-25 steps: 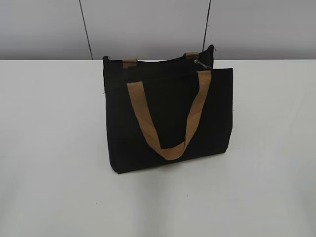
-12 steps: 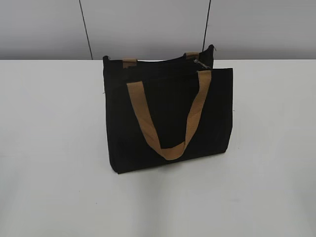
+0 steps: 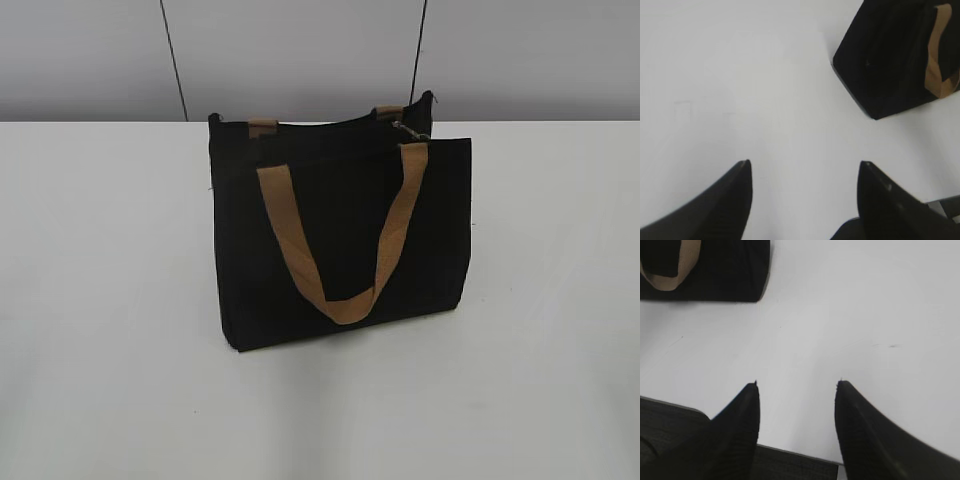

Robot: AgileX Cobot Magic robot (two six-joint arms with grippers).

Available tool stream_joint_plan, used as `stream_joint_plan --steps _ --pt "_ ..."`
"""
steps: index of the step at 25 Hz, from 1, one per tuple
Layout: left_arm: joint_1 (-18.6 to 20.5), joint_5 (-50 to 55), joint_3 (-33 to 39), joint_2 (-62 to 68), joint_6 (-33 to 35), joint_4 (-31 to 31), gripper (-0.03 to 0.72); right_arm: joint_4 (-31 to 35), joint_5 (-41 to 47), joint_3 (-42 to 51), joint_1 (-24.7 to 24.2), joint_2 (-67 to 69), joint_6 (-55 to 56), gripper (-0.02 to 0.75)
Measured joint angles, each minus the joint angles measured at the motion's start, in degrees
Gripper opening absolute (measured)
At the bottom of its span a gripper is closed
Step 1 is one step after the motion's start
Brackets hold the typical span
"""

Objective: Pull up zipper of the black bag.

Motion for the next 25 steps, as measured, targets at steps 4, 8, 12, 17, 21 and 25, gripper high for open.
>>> stream_joint_plan --steps 4,8,12,17,21,25 --pt "4.18 0.00 0.01 -0.29 0.00 -0.05 0.495 0.00 -0.05 0.00 -4.01 -1.96 0.00 0.382" --pt "8.57 -0.02 0.01 -2.36 0.00 -0.05 0.495 0.00 -0.05 0.00 -7.27 -4.52 0.00 0.382" --pt "12.51 -0.02 0.01 -5.56 0.00 -0.05 0.495 0.00 -0.05 0.00 -8.70 -4.67 0.00 0.382" --pt "16.33 -0.02 0.01 -6.66 0.00 -0.05 0.495 0.00 -0.05 0.03 -9.91 -4.67 0.00 0.382" --pt "16.92 -0.02 0.01 -6.66 0.00 -0.05 0.495 0.00 -0.05 0.03 -9.91 -4.67 0.00 0.382" --pt "16.92 -0.02 0.01 -6.66 0.00 -0.05 0.495 0.00 -0.05 0.03 -9.91 -4.67 0.00 0.382"
